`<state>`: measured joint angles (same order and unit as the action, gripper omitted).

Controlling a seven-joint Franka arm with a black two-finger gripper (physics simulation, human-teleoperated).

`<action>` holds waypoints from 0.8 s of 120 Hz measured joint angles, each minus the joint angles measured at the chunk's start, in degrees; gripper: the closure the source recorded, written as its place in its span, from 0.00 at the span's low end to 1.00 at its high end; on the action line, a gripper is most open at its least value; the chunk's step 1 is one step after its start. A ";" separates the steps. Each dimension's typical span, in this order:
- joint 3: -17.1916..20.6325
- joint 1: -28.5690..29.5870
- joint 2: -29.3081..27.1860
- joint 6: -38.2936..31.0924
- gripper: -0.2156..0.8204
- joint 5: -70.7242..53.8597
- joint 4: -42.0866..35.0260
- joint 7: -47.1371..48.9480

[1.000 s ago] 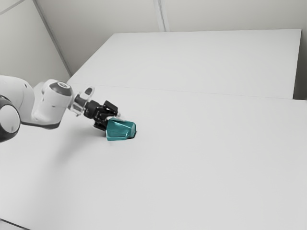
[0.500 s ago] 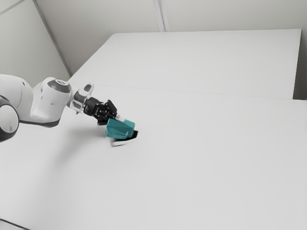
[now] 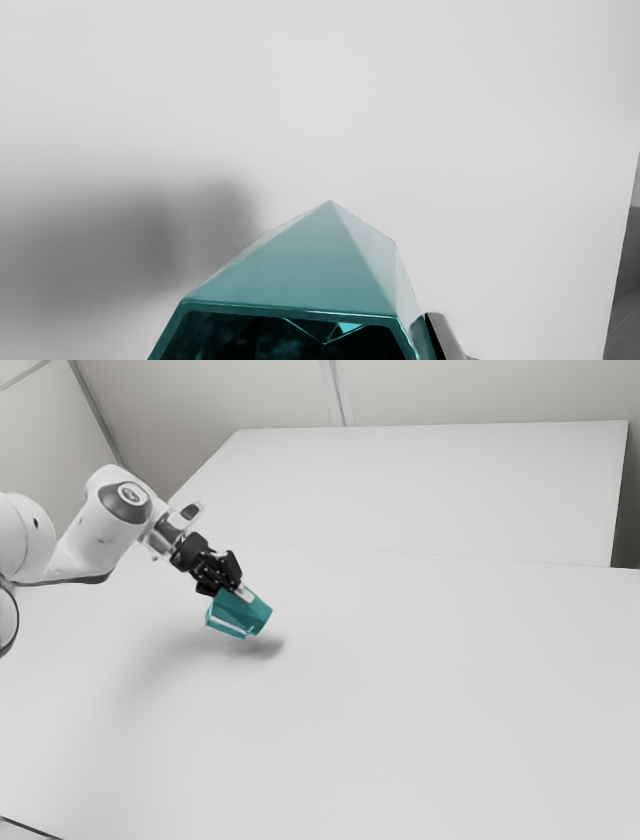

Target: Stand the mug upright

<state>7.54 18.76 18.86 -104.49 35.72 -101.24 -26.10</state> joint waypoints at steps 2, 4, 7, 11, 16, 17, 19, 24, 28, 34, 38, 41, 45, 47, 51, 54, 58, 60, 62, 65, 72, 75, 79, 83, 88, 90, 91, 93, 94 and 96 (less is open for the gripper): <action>-0.20 -1.23 0.08 -0.49 0.96 -1.24 0.03 0.18; -0.35 -2.31 0.19 -1.01 0.96 -2.47 0.07 0.38; -0.50 -3.80 0.48 -1.91 0.96 -4.56 0.19 0.75; -0.69 -5.55 0.83 -3.19 0.96 -7.89 0.32 1.35; -1.14 -7.87 1.26 -4.70 0.96 -12.47 0.52 2.11; -1.24 -8.33 1.34 -5.02 0.96 -13.37 0.59 2.25; -1.44 -9.28 1.54 -5.68 0.96 -15.27 0.75 2.54; -1.74 -11.58 2.08 -7.18 0.96 -19.79 1.49 3.23; -2.24 -13.53 2.35 -8.20 0.96 -23.09 2.05 3.81; -3.25 -16.46 2.90 -9.45 0.96 -27.09 3.05 4.71; -3.60 -18.14 3.27 -10.13 0.96 -29.39 3.60 5.34; -3.75 -19.09 3.44 -10.57 0.96 -31.01 3.85 5.82; -3.87 -20.14 3.57 -11.08 0.96 -32.79 4.08 6.47; -3.91 -20.49 3.63 -11.31 0.96 -33.55 4.16 6.79; -3.95 -20.93 3.69 -11.70 0.96 -34.92 4.25 7.44; -3.98 -21.12 3.73 -11.96 0.96 -35.81 4.28 7.92; -4.00 -21.41 3.91 -12.26 0.96 -36.86 4.28 8.54; -4.00 -21.63 4.05 -12.44 0.96 -37.35 4.28 8.84; -4.01 -21.82 4.22 -12.71 0.96 -37.79 4.28 9.14; -4.01 -22.09 4.48 -13.18 0.96 -38.34 4.27 9.58; -4.02 -22.78 5.24 -14.72 0.96 -39.62 4.27 10.54; -4.02 -23.08 5.58 -15.57 0.96 -40.11 4.24 10.92; -4.02 -23.48 5.98 -16.63 0.96 -40.64 4.21 11.41; -4.14 -23.79 6.35 -17.71 0.96 -41.04 4.20 11.87; -4.68 -24.30 6.88 -18.92 0.96 -41.40 4.19 12.42; -4.83 -24.48 7.10 -19.34 0.96 -41.50 4.19 12.63; -4.89 -24.55 7.19 -19.54 0.96 -41.56 4.19 12.74; -4.99 -24.67 7.36 -19.91 0.96 -41.65 4.19 12.94; -5.03 -24.73 7.46 -20.09 0.96 -41.70 4.19 13.04; -5.09 -24.82 7.62 -20.43 0.96 -41.79 4.19 13.24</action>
<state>2.46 -6.07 26.48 -124.92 -6.07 -97.06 -12.86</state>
